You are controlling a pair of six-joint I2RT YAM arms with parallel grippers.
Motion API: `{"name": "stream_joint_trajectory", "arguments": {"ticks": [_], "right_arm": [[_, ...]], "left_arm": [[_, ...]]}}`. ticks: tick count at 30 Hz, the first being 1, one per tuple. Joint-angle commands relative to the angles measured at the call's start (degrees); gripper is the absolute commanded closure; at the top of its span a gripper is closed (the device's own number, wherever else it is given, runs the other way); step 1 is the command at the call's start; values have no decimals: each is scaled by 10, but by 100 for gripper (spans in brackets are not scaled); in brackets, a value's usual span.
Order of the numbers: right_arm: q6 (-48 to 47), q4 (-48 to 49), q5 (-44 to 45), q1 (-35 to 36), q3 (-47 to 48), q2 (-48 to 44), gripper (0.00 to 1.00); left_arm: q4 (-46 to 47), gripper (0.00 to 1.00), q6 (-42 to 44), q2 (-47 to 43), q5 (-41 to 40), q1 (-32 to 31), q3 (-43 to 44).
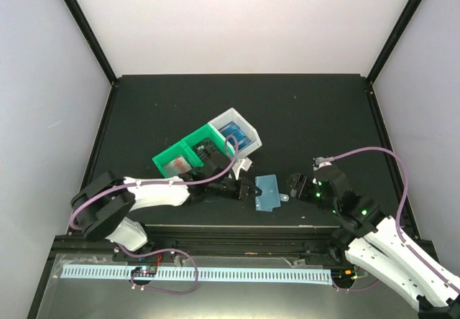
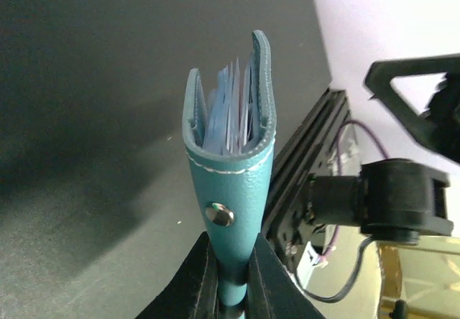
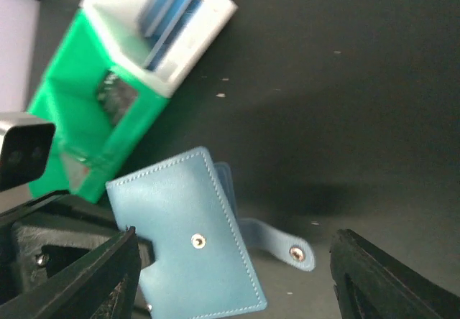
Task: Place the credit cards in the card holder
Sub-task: Turn over the card holder at the center of the board.
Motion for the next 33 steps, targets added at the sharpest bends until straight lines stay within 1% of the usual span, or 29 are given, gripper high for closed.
{"name": "stream_joint_trajectory", "arguments": {"ticks": [1,5,9,13,17,20,23,25,30,33], "right_arm": [[-13,-35,58,2,-1,29,27],[-11,4,44,3,-26,64,27],[-17,23,29,3,-45,105,30],[-26,33,14,3,-52,141,36],[-41,54,-17,3,-57,164,39],[-56,80,-60,3,-60,180,43],[-63,97,-88,4,-61,197,48],[-63,95,-86,5,-58,207,53],[-61,88,-77,5,-52,223,70],[-58,81,-67,6,-53,227,76]], "left_arm": [[17,98,29,55,39,-7,39],[6,91,48,105,24,-7,53],[-40,78,76,130,-19,-7,56],[-98,61,104,120,-80,-7,49],[-129,52,117,83,-114,-7,27],[-147,50,122,61,-131,-8,10],[-144,49,118,47,-128,-12,-3],[-145,49,116,42,-128,-18,-3],[-149,50,107,48,-129,-35,7],[-147,50,98,54,-137,-44,7]]}}
